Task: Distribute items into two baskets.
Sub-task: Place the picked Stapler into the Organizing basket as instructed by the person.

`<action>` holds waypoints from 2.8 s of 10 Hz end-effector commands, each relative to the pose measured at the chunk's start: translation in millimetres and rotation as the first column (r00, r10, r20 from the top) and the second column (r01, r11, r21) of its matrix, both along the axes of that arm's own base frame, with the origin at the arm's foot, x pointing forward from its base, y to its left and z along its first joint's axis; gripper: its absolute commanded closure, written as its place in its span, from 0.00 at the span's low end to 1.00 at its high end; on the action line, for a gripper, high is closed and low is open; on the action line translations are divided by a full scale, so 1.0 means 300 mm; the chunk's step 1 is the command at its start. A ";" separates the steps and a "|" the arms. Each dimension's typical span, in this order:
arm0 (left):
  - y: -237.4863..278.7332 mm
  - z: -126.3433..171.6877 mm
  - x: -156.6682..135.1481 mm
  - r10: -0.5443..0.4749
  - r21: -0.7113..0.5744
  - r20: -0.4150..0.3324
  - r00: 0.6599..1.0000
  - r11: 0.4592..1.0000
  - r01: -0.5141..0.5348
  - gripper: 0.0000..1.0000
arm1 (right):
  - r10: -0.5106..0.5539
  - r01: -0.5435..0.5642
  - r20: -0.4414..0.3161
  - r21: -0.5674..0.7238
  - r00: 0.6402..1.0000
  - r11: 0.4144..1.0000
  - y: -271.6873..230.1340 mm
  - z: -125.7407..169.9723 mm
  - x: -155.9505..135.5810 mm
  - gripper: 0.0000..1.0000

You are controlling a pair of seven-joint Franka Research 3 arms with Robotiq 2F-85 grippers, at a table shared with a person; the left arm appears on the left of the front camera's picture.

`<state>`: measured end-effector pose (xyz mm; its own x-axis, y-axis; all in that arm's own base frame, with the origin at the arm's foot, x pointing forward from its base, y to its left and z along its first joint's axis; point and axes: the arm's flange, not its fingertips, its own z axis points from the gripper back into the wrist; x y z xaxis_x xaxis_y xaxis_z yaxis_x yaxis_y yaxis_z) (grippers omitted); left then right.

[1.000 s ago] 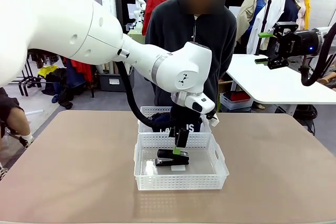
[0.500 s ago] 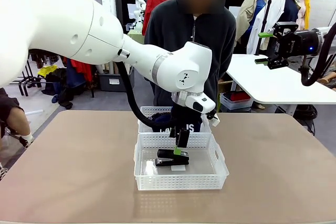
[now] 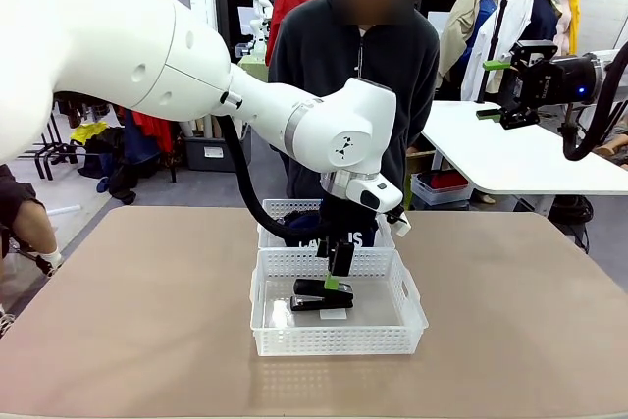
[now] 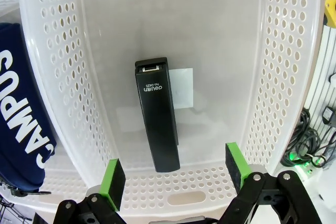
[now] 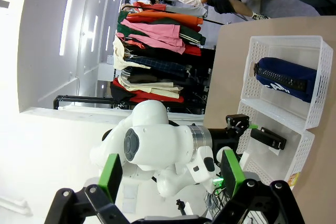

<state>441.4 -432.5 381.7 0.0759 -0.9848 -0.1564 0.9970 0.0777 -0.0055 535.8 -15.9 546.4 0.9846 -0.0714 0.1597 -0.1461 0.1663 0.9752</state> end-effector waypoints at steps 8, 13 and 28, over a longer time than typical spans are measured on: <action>0.012 0.118 -0.020 0.207 -0.241 -0.073 0.976 0.946 -0.219 0.00 | -0.002 0.002 0.001 0.001 1.000 1.000 0.000 0.006 -0.003 0.00; 0.164 0.340 -0.089 0.348 -0.563 -0.199 0.916 0.725 -0.397 0.00 | -0.002 0.002 0.001 0.001 1.000 1.000 0.000 0.006 -0.003 0.00; 0.405 0.494 -0.113 0.520 -0.685 -0.294 0.802 0.471 -0.556 0.00 | -0.002 0.002 0.001 0.001 1.000 1.000 0.000 0.006 -0.003 0.00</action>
